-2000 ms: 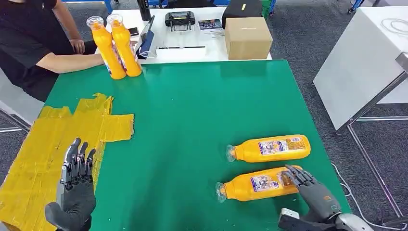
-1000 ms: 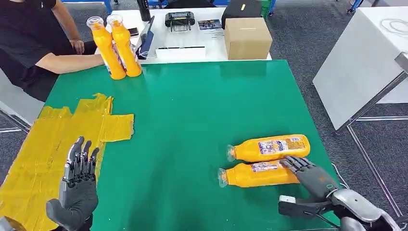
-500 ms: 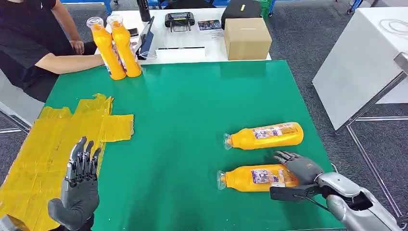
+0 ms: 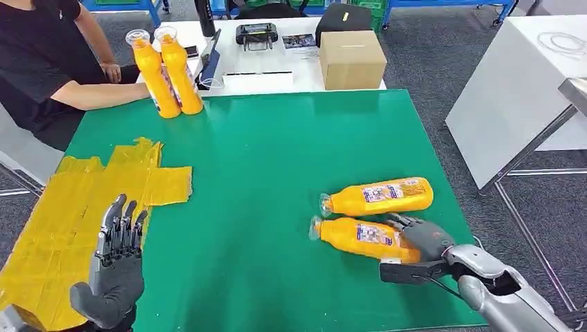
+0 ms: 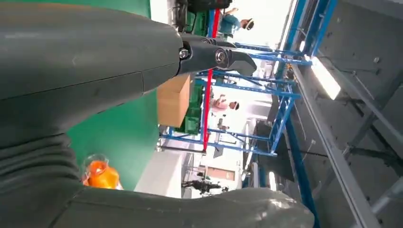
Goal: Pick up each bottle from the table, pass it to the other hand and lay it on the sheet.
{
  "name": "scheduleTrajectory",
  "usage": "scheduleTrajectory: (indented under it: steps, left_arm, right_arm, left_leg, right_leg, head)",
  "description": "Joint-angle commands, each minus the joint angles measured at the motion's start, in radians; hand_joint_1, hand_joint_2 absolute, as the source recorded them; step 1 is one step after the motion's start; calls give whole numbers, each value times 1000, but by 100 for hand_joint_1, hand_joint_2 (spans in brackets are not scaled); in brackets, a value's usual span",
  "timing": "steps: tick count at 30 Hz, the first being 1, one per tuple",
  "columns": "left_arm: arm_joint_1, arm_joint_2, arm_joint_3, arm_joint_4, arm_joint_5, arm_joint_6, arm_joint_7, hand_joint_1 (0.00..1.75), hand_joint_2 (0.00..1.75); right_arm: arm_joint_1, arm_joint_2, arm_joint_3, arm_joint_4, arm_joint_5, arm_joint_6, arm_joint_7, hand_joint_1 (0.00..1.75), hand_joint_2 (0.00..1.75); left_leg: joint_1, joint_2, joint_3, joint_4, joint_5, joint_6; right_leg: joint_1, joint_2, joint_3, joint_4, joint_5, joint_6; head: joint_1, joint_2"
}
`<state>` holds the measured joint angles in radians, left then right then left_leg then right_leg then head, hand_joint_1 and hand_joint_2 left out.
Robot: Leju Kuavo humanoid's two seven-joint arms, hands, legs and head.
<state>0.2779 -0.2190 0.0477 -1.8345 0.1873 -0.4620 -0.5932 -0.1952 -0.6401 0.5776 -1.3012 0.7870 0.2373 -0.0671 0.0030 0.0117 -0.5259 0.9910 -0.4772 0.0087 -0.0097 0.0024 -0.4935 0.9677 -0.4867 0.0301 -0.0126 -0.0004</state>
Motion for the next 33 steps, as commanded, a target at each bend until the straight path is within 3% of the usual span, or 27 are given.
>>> scheduleTrajectory:
  steps: [1,9,13,17,22,23,26,30,32,33]
  left_arm:
    - [-31,33,-10,70,8,10,4,0,0]
    - [-36,36,-12,78,13,8,7,0,0]
    - [-37,38,-11,85,27,7,16,0,0]
    - [-40,48,-16,98,45,1,24,0,0]
    - [-41,72,-33,147,90,7,74,0,0]
    - [-29,66,-28,142,88,26,87,0,175]
    - [-1,51,-19,122,101,51,132,0,175]
    - [-15,50,-34,134,173,72,222,0,175]
    - [-20,49,-42,135,173,82,226,0,175]
    - [-20,49,-44,134,173,84,226,0,175]
  right_arm:
    - [15,6,89,90,-40,16,14,175,175]
    - [47,20,58,89,-84,11,20,175,175]
    - [90,72,-10,88,-156,-10,30,175,175]
    - [106,137,-92,65,-298,-19,-38,175,175]
    - [97,170,-212,-123,-588,33,-153,175,175]
    - [77,182,-222,-154,-576,15,-136,175,175]
    - [-5,230,-211,-176,-531,-12,-93,175,175]
    - [-159,355,-112,-105,-495,-26,-74,175,175]
    - [-179,378,-86,-84,-487,-40,-65,175,175]
    - [-177,378,-82,-83,-486,-44,-65,175,175]
  left_leg:
    - [2,-3,-3,-1,3,0]
    - [1,-4,0,-1,2,0]
    - [2,-5,0,-2,2,0]
    - [3,-6,-2,-3,4,-1]
    - [2,-3,-4,-2,4,-1]
    - [0,1,-4,-1,2,-1]
    - [-1,3,-6,0,2,-1]
    - [0,4,-10,0,2,0]
    - [1,8,-10,-1,2,-1]
    - [0,4,-11,-1,3,0]
  right_leg:
    - [2,-2,-1,-3,3,-1]
    - [1,-3,2,-4,1,0]
    - [1,-4,5,-6,2,-1]
    - [3,-5,2,-7,4,-1]
    - [2,-2,-1,-5,4,-1]
    - [0,2,4,-2,2,-1]
    - [-1,4,3,0,3,1]
    - [1,6,0,1,3,1]
    - [3,10,-1,0,5,0]
    - [1,5,-1,0,4,1]
  head:
    - [1,0]
    - [0,0]
    - [0,0]
    - [1,0]
    - [1,0]
    - [1,0]
    - [0,0]
    - [0,0]
    - [0,0]
    - [1,0]
